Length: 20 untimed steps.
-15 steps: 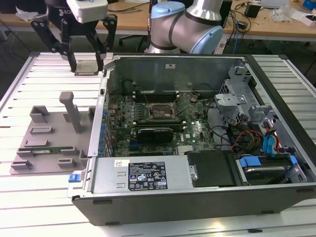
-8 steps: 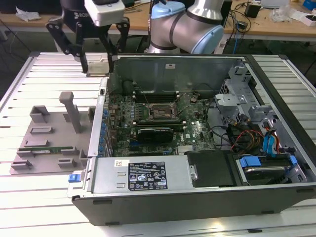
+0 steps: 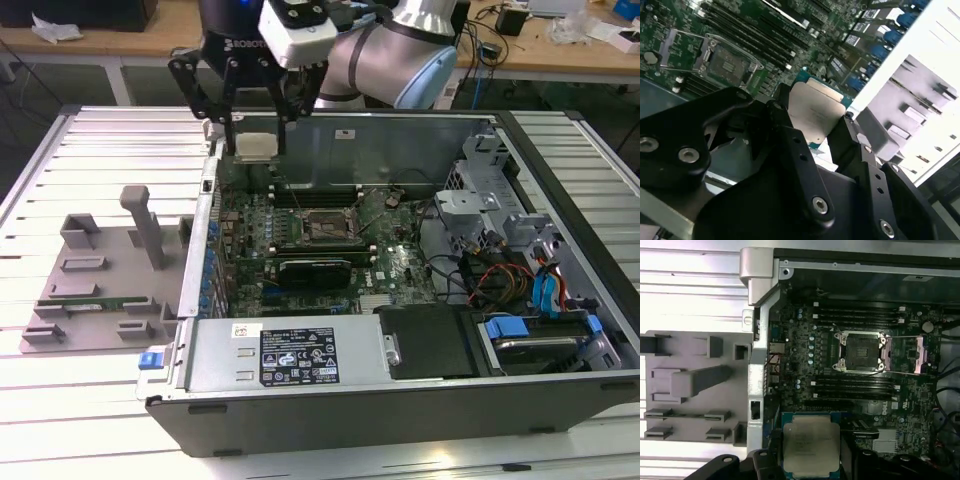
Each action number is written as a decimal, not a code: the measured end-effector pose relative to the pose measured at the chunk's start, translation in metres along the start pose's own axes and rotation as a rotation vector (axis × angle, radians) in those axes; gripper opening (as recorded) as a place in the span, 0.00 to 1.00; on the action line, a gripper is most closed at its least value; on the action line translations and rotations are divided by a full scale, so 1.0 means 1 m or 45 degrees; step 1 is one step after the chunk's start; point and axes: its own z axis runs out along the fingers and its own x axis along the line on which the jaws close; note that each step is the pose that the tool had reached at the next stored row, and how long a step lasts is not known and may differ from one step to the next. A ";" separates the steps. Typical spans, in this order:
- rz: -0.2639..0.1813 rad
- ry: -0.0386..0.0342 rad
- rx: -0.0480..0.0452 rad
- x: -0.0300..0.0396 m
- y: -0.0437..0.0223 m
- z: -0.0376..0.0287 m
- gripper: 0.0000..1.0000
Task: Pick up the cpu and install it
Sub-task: 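Pick up the cpu and move it towards the insertion slot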
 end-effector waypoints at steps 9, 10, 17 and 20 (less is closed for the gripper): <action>0.000 0.0045 0.000 -0.0408 -0.0012 0.0060 0.55; 0.000 0.0048 0.000 -0.0441 -0.0013 0.0067 0.55; -0.001 0.0068 0.000 -0.0663 -0.0020 0.0104 0.55; -0.001 0.0080 0.000 -0.0759 -0.0022 0.0128 0.55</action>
